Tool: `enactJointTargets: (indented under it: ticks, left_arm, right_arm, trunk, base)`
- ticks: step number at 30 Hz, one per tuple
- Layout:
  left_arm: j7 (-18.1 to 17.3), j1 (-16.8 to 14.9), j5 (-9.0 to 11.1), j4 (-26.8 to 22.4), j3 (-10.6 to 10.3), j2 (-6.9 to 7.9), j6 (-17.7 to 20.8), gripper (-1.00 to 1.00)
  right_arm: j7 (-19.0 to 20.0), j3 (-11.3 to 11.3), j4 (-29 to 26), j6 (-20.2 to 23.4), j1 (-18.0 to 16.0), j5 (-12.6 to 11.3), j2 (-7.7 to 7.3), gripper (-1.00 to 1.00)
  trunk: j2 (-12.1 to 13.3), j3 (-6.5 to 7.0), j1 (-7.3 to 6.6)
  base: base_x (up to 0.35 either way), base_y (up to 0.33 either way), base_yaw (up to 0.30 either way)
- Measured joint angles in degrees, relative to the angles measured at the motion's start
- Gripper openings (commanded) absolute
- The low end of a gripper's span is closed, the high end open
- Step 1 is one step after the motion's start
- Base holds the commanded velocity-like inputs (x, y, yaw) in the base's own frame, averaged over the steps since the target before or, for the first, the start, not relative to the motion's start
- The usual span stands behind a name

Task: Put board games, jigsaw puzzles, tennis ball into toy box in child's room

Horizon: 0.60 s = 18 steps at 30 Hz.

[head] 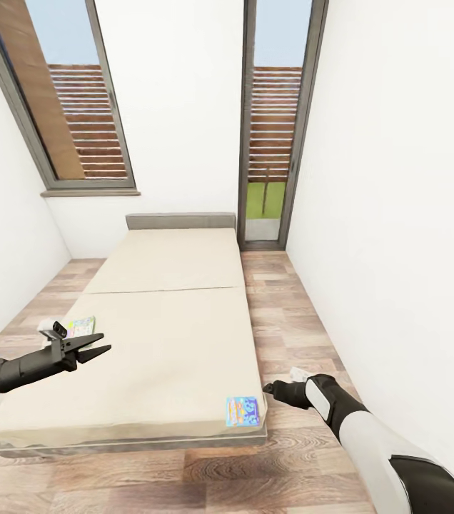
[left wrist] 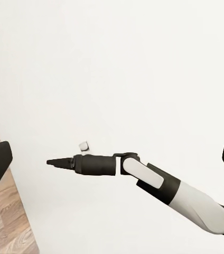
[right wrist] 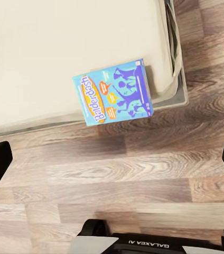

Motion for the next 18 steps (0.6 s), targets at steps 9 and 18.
enactJointTargets:
  ticks: [9, 18]
  left_arm:
    - [0.06, 0.0, 0.0, 0.0, 0.0, 0.0, -0.07, 1.0]
    - [0.08, 0.0, 0.02, 0.02, -0.01, -0.01, -0.09, 1.0]
  right_arm:
    - [0.0, 0.0, 0.0, -0.08, 0.0, 0.0, 0.0, 1.0]
    - [-0.04, -0.01, 0.04, -0.15, 0.0, 0.07, -0.04, 1.0]
  trunk:
    - [0.0, -0.01, 0.0]
    - [0.0, -0.01, 0.0]
  base:
    - [0.0, 0.002, 0.001]
    - [0.0, -0.062, 0.0]
